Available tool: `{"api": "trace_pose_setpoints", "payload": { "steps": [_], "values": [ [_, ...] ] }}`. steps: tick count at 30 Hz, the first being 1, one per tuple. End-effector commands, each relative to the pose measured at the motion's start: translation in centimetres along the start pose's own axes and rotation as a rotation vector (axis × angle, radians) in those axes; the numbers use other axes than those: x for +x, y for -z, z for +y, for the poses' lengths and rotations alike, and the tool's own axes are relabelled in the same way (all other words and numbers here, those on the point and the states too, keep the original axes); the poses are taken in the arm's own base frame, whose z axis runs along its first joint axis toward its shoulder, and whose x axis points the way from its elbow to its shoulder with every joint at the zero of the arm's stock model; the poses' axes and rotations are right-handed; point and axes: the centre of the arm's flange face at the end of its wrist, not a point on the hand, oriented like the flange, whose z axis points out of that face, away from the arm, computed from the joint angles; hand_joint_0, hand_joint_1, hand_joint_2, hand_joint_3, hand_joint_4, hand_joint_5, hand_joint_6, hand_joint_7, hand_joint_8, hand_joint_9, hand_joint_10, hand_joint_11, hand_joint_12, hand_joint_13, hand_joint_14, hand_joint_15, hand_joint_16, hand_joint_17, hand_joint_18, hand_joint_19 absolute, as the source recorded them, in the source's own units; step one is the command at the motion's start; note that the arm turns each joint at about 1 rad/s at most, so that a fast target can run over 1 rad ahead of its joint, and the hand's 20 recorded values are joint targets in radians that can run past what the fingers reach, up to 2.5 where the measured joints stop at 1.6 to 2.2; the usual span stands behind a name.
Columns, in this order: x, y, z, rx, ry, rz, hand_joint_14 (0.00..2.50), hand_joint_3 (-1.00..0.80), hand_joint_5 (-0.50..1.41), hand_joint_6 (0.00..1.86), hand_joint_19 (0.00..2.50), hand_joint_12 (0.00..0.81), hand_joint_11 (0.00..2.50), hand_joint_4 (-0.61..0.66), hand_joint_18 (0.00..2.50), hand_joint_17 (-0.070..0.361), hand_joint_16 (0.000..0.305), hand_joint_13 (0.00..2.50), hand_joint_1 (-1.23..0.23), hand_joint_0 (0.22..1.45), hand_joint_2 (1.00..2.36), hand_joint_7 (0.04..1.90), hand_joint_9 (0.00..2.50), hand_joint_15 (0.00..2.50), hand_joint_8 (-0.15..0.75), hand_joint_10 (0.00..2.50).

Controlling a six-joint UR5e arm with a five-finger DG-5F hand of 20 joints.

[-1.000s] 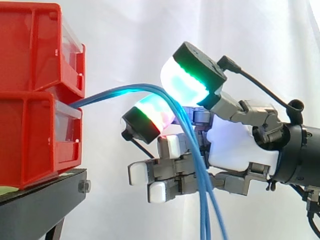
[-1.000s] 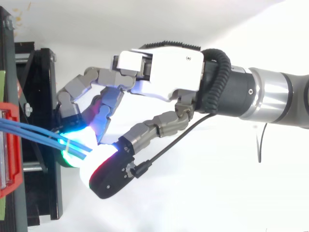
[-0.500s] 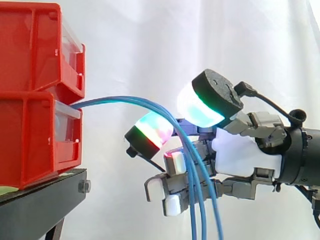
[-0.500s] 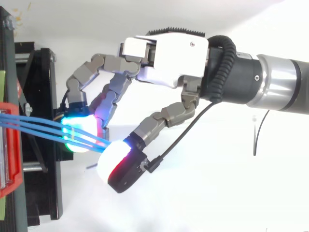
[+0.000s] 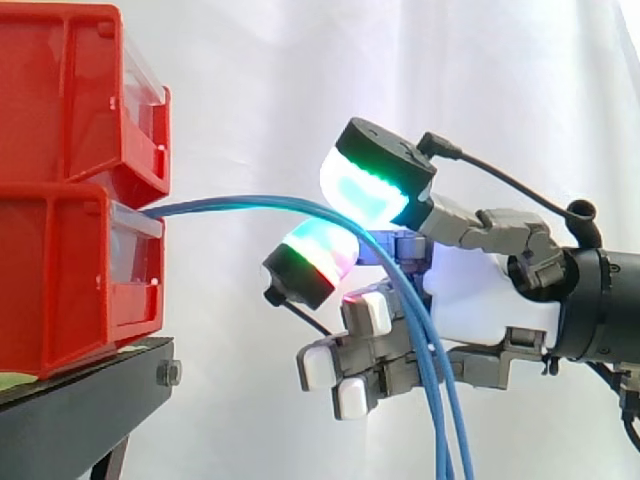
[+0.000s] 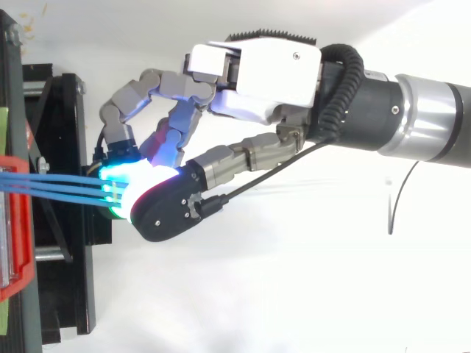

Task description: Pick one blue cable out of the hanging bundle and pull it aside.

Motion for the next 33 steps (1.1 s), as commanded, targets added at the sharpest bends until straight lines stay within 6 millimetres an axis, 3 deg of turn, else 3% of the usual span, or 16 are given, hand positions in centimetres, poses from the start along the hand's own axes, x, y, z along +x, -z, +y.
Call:
{"api": "trace_pose_setpoints", "payload": {
  "steps": [1, 5, 8, 10, 15, 19, 27, 33],
  "values": [
    [-0.2, 0.0, 0.8, -0.008, 0.012, -0.003, 0.02, -0.31, -0.11, 0.87, 0.65, 0.370, 0.64, 0.05, 0.81, 0.108, 0.048, 0.92, -0.75, 0.59, 1.01, 1.17, 1.27, 0.53, 0.343, 0.02],
    [-0.3, -0.1, 1.6, -0.020, 0.027, -0.005, 0.02, -0.27, -0.13, 0.90, 0.63, 0.365, 0.65, 0.03, 0.82, 0.106, 0.047, 0.91, -0.85, 0.63, 1.02, 1.06, 1.20, 0.52, 0.326, 0.02],
    [-0.2, -0.1, 2.0, -0.022, 0.035, -0.003, 0.02, -0.32, -0.14, 0.91, 0.61, 0.361, 0.66, -0.04, 0.83, 0.102, 0.045, 0.91, -0.91, 0.70, 1.02, 1.09, 1.19, 0.51, 0.309, 0.02],
    [-0.3, -0.1, 2.0, -0.020, 0.036, -0.005, 0.02, -0.47, -0.14, 0.92, 0.60, 0.348, 0.66, -0.13, 0.83, 0.098, 0.044, 0.91, -0.92, 0.76, 1.00, 1.09, 1.19, 0.50, 0.300, 0.02],
    [-0.2, 0.1, 1.9, -0.010, 0.038, -0.002, 0.02, -0.50, -0.15, 0.94, 0.57, 0.330, 0.65, -0.25, 0.83, 0.095, 0.042, 0.90, -0.93, 0.76, 1.00, 1.01, 1.17, 0.50, 0.275, 0.02],
    [-0.2, 0.1, 1.8, -0.008, 0.038, -0.002, 0.02, -0.50, -0.14, 0.93, 0.57, 0.319, 0.64, -0.16, 0.82, 0.091, 0.040, 0.91, -1.01, 0.71, 1.00, 0.96, 1.19, 0.50, 0.256, 0.02],
    [-0.4, 0.1, 1.7, -0.003, 0.040, -0.004, 0.02, -0.50, -0.13, 0.92, 0.57, 0.319, 0.65, -0.09, 0.83, 0.088, 0.039, 0.93, -1.07, 0.64, 1.00, 0.93, 1.22, 0.51, 0.254, 0.02],
    [-0.4, 0.1, 1.7, -0.003, 0.040, -0.004, 0.02, -0.50, -0.14, 0.92, 0.58, 0.339, 0.66, -0.05, 0.85, 0.098, 0.043, 0.93, -1.00, 0.52, 1.00, 0.92, 1.21, 0.53, 0.275, 0.02]
  ]
}}
